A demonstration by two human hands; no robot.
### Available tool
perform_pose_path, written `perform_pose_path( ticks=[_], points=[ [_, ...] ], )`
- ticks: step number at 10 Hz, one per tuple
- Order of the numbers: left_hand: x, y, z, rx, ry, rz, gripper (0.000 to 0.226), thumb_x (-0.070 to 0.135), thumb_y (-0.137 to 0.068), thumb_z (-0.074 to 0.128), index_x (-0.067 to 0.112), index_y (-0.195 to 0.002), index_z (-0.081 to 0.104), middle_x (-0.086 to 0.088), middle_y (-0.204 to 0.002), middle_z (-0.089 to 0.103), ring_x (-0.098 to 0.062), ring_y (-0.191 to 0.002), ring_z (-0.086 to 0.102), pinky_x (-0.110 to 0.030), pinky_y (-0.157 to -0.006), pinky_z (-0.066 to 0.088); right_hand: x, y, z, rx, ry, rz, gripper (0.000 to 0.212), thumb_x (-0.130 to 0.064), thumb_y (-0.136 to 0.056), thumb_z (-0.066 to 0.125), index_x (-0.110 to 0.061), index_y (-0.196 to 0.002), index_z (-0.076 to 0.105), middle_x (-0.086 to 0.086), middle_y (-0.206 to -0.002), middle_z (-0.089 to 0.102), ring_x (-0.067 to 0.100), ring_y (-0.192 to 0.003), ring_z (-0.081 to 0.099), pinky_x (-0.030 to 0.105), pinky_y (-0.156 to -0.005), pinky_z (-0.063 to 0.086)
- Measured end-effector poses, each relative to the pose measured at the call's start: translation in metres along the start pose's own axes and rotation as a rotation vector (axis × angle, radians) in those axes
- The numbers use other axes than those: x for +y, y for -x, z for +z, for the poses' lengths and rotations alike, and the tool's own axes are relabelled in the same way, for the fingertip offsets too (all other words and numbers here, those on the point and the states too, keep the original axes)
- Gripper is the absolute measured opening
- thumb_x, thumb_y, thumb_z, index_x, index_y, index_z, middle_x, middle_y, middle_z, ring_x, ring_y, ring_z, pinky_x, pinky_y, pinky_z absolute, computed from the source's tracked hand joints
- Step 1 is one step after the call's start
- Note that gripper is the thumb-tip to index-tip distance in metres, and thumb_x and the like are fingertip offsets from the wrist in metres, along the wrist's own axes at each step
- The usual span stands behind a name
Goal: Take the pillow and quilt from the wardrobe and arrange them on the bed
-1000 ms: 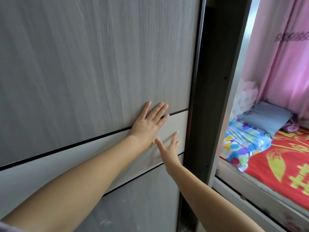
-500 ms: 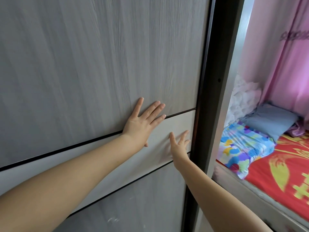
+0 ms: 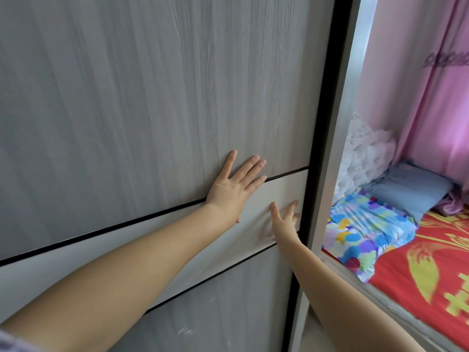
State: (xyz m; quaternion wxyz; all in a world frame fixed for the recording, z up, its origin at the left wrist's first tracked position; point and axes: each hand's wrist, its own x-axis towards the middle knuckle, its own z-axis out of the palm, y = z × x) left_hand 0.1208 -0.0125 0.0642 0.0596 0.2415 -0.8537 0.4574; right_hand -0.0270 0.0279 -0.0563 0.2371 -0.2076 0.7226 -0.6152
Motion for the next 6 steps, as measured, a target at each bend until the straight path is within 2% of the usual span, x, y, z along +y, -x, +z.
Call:
perform_pose_path(
  ticks=[4, 5, 6],
  points=[
    [0.010, -0.014, -0.003, 0.000, -0.001, 0.003, 0.117, 0.062, -0.072, 0.065, 0.021, -0.150, -0.011, -0.011, -0.157, -0.027, -0.028, -0.145, -0.024, -0.064, -0.092, -0.030, 0.000, -0.011, -0.013, -0.015, 0.021, 0.021, 0.085, -0.065, -0.089, 0.041, -0.043, -0.147, -0.017, 0.008, -0.162, -0.010, 0.035, -0.149, 0.007, 0.054, -0.118, 0.019],
    [0.002, -0.009, -0.005, 0.078, 0.090, 0.075, 0.104, 0.051, -0.078, 0.065, 0.018, -0.152, 0.000, -0.012, -0.159, -0.017, -0.028, -0.147, -0.016, -0.062, -0.095, -0.030, -0.008, -0.009, -0.023, -0.072, 0.075, 0.041, 0.087, -0.062, -0.090, 0.045, -0.040, -0.148, -0.016, 0.008, -0.163, -0.003, 0.036, -0.146, 0.020, 0.050, -0.115, 0.029],
    [0.022, 0.034, 0.009, 0.248, 0.242, 0.121, 0.078, 0.041, -0.080, 0.066, 0.021, -0.146, 0.031, -0.013, -0.159, 0.018, -0.026, -0.147, 0.017, -0.063, -0.109, -0.011, -0.002, 0.007, -0.045, -0.178, 0.070, -0.047, 0.077, -0.046, -0.094, 0.053, -0.032, -0.153, 0.005, 0.006, -0.160, 0.021, 0.027, -0.139, 0.037, 0.045, -0.112, 0.036]
  ],
)
